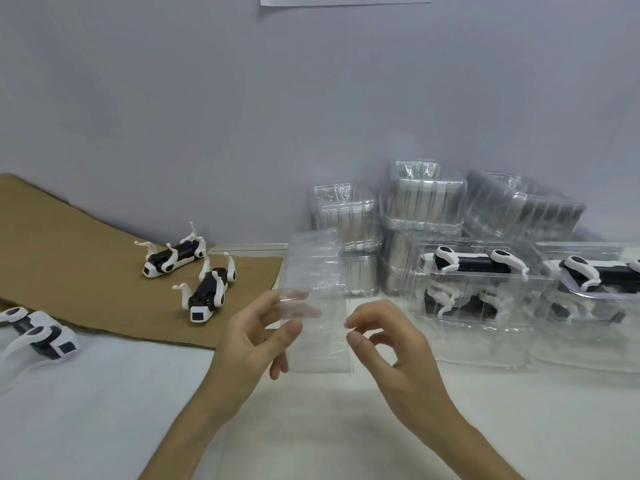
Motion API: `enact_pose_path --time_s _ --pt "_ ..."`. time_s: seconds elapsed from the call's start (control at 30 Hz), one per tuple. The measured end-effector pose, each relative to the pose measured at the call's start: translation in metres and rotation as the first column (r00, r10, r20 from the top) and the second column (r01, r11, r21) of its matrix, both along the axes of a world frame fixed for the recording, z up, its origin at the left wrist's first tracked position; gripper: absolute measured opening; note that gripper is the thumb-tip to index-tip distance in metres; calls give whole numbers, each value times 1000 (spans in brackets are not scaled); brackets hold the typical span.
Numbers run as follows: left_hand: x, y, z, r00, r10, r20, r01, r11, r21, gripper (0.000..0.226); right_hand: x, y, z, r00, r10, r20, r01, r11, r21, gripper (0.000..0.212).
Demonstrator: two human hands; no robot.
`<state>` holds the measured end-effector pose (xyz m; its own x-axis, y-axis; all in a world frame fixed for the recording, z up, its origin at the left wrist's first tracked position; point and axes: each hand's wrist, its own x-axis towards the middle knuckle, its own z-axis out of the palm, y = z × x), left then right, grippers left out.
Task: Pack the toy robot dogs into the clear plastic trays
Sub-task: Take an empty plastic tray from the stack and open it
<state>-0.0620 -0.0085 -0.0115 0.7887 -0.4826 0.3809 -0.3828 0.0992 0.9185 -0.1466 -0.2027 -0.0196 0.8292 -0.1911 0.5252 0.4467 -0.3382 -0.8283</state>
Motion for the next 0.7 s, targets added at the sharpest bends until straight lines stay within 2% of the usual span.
enact_pose_path --time_s 0.07,0.17,0.23,0.5,0.63,0.7 --pt "-2 0 -1 1000 -11 0 11 1000 21 35 -1 2 1 998 41 -47 -38 997 60 16" --pt "-5 -3 -1 1000 -8 7 7 999 51 34 -1 1 -2 997 24 -73 -26 999 -33 22" --pt "-6 -4 0 1000 12 22 -13 998 55 34 -1 0 0 998 2 -56 -4 999 -39 24" --pt "-5 -3 4 989 122 83 -124 992 19 36 0 -7 11 996 76 -52 -67 985 160 8" --pt "-4 0 8 980 164 116 -161 986 -36 24 3 -10 8 995 88 -37 -78 973 219 13" --pt "-2 3 9 963 236 131 -223 969 -104 20 5 -12 7 996 90 -6 -83 942 324 15"
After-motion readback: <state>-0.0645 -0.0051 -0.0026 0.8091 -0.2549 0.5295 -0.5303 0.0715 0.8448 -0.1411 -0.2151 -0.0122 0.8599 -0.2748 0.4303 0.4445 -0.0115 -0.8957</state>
